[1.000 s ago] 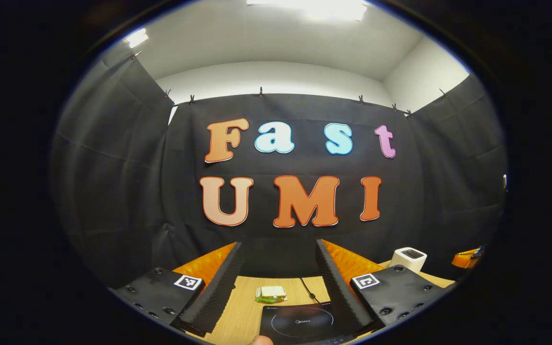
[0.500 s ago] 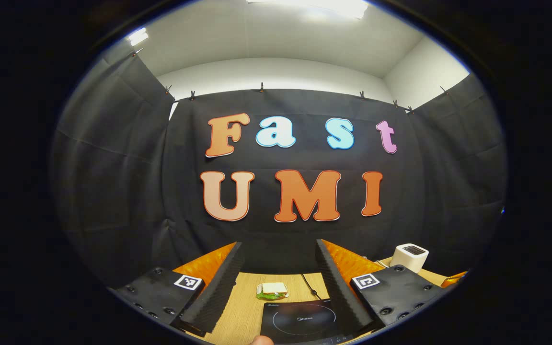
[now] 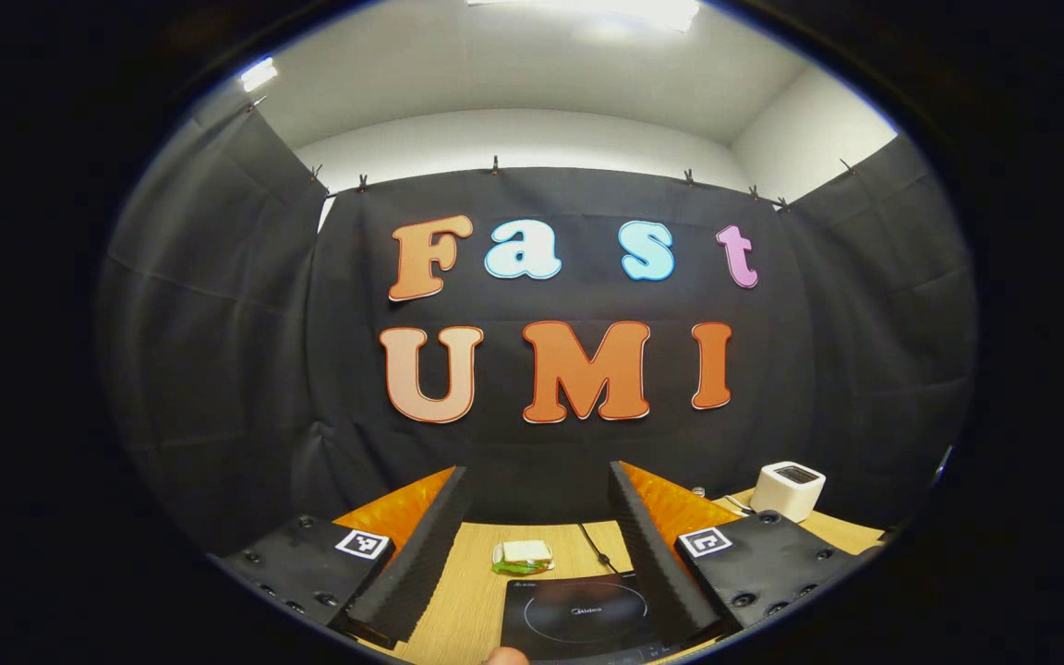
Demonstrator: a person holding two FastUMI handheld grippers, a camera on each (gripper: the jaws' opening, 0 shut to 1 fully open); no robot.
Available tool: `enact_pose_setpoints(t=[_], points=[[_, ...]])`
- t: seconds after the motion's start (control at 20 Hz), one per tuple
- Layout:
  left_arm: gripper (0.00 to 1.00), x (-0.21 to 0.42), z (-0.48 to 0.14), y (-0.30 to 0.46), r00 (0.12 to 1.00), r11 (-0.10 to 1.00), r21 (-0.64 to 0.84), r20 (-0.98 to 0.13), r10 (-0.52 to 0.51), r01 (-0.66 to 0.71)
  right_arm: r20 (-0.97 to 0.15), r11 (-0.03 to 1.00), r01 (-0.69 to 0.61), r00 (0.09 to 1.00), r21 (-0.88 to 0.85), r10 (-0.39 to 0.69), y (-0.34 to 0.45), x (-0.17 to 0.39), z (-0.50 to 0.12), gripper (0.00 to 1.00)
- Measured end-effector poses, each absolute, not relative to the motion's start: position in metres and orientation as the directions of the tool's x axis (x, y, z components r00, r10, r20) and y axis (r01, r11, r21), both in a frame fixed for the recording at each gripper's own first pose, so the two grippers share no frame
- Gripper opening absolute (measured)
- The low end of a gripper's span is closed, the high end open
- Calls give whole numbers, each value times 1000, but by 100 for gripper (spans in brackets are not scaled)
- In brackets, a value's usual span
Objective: First push the handle of the pot to place it horizontally, then grasp the pot with both hands and set it on the induction cooktop.
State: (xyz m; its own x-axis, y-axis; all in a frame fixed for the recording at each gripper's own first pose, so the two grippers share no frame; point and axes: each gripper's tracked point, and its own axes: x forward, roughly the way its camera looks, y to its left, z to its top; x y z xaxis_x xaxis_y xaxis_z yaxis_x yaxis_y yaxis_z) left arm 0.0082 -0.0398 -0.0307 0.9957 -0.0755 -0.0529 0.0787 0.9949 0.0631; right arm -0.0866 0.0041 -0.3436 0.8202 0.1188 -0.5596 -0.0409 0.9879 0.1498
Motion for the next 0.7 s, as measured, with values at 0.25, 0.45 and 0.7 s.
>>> enact_pose_setpoints(t=[0.25,0.45,0.7], points=[[99,5,-31,-45,995,993,73,-52,-86,90,-614,981,-47,774,186,153,21,-94,-377,0],[99,4,-33,-46,994,993,73,-57,-88,92,-658,978,-65,731,199,182,38,-98,-400,0],[99,3,-31,-41,995,993,80,-52,-80,84,-691,974,-83,692,211,209,56,-93,-421,0]])
